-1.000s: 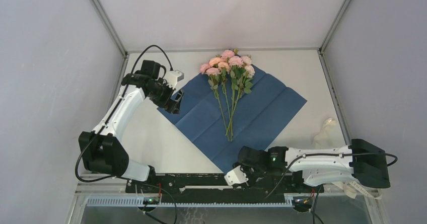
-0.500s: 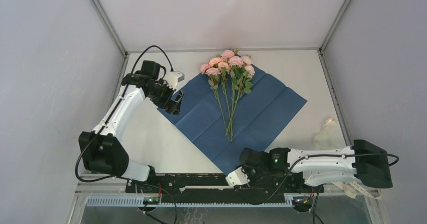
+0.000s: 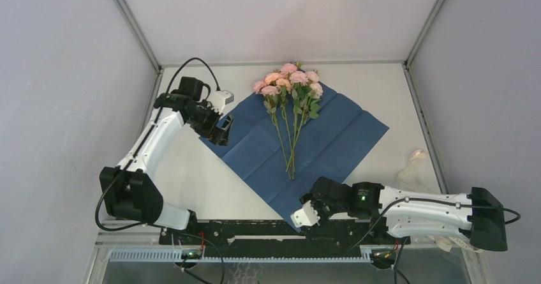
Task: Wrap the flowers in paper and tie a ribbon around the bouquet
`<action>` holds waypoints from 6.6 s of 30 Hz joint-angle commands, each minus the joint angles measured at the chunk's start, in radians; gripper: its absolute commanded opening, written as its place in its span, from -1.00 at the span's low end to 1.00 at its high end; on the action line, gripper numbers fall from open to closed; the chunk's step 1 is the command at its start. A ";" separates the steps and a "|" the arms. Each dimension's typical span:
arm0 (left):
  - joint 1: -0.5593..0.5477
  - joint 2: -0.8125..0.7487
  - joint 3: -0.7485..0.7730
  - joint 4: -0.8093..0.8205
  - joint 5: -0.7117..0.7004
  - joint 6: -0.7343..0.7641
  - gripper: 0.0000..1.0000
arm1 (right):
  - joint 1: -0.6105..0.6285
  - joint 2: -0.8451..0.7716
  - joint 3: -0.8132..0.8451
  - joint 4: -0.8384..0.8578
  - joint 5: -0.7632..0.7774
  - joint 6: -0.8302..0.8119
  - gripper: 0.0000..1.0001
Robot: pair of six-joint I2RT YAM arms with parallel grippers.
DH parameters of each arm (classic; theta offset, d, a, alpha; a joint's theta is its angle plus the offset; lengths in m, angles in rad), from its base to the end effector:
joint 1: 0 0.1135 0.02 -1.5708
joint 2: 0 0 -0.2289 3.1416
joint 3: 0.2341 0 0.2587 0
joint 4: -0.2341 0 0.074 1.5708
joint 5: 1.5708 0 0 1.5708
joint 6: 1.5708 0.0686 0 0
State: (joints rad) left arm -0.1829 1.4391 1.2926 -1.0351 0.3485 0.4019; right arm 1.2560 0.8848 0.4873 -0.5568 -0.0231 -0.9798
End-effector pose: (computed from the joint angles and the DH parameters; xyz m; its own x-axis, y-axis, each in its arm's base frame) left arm 0.2909 -0.0776 0.2349 -0.7206 0.5072 -0.4728 0.6305 0.7630 -0.1423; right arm 0.0644 0.2027 0.1322 0.6520 -0.6788 -0.3378 -0.7418 -0.4788 -0.4696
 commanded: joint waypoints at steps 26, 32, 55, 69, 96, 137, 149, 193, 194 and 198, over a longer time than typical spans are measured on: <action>-0.004 -0.054 -0.005 -0.005 0.063 0.045 0.90 | -0.066 0.124 0.022 0.142 -0.063 -0.008 -0.55; -0.086 -0.066 -0.028 -0.023 0.173 0.107 0.88 | -0.170 0.121 0.042 0.148 -0.192 0.073 -1.00; -0.505 0.062 -0.345 0.550 0.421 0.005 0.88 | -0.719 0.399 0.274 0.152 -0.793 0.538 -1.00; -0.502 0.125 -0.301 0.530 0.375 -0.054 -1.00 | -0.865 0.371 0.326 0.217 -0.862 0.870 -0.19; -0.495 0.144 -0.233 0.428 0.279 -0.016 -1.00 | -0.842 0.830 0.265 0.237 -0.659 1.337 -0.91; -0.423 0.367 -0.097 0.419 0.240 -0.075 -0.88 | -0.903 0.584 0.228 0.336 -0.650 1.217 -0.48; -0.419 0.339 -0.066 0.337 -0.172 -0.086 -0.28 | -0.965 0.592 0.123 0.444 -0.637 1.324 -1.00; -0.433 0.297 -0.317 0.111 -0.280 0.177 -0.63 | -0.997 0.711 0.240 0.311 -0.581 1.267 -1.00; -0.416 0.279 -0.319 0.099 -0.281 0.184 -0.63 | -0.997 0.712 0.239 0.313 -0.583 1.268 -1.00; -0.371 0.222 -0.285 0.019 -0.266 0.214 -0.62 | -0.994 0.714 0.240 0.317 -0.587 1.275 -1.00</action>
State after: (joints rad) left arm -0.5808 1.7222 1.0054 -0.9379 0.0868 0.5522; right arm 0.2649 1.5982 0.6975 -0.2443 -0.6228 0.3153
